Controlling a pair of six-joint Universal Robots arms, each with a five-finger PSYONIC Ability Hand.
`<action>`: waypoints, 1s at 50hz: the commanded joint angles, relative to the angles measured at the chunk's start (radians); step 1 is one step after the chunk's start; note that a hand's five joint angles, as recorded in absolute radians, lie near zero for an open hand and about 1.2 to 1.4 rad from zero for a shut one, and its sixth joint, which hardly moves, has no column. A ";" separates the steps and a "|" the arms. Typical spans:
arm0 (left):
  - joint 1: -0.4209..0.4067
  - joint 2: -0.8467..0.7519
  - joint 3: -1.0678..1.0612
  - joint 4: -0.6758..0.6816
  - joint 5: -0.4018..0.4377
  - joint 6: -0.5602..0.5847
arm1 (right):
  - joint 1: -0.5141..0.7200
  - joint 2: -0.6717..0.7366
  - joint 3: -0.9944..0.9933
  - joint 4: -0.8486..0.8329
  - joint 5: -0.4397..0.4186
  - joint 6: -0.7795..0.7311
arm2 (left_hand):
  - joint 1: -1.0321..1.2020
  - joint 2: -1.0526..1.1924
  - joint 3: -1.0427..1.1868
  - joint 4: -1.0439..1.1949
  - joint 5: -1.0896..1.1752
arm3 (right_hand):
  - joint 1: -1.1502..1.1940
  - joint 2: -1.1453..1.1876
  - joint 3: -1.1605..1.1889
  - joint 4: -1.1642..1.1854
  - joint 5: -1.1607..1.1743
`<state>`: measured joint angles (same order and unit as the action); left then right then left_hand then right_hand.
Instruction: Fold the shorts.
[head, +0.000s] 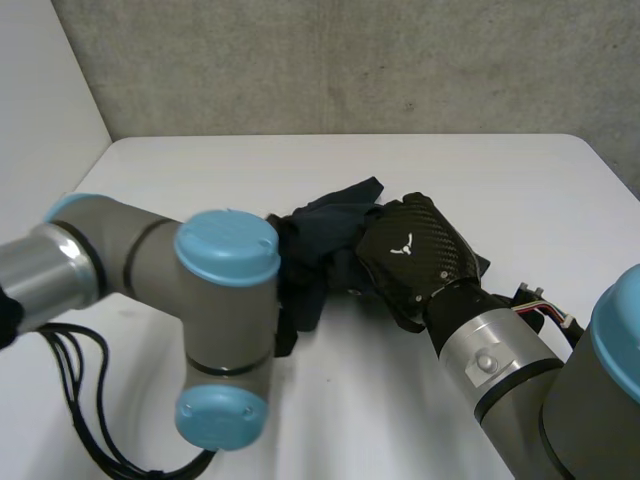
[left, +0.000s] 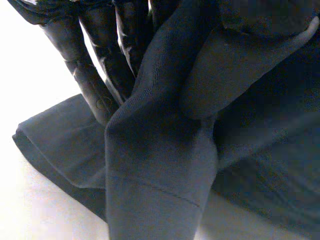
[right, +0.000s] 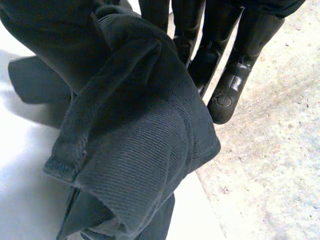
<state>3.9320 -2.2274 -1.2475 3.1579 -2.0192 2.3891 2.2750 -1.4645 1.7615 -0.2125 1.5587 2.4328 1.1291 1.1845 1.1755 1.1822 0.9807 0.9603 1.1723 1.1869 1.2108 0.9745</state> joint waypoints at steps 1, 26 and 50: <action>0.133 0.144 -0.079 -0.029 0.005 0.039 | -0.020 0.004 -0.031 0.004 0.003 -0.018 | 0.267 0.212 0.221 0.214 0.241 | 0.436 0.224 0.209 0.185 0.247; 0.128 0.316 -0.147 -0.171 0.109 0.947 | -0.288 -0.122 -0.180 0.410 -0.336 0.348 | 0.267 0.212 0.221 0.214 0.241 | -0.664 -0.876 -0.891 -0.915 -0.853; 0.062 0.351 -0.039 -0.171 0.114 0.949 | -0.115 -0.010 0.058 0.401 -0.034 0.795 | 0.267 0.212 0.221 0.214 0.241 | -0.720 -0.932 -0.946 -0.970 -0.908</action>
<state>4.0134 -1.9014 -1.3050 2.9851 -1.9066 3.3388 2.0423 -1.5365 1.8026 0.2372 1.3757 3.2105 1.1295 1.1961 1.1875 1.2030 0.9807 0.2586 0.2927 0.2629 0.2871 0.1074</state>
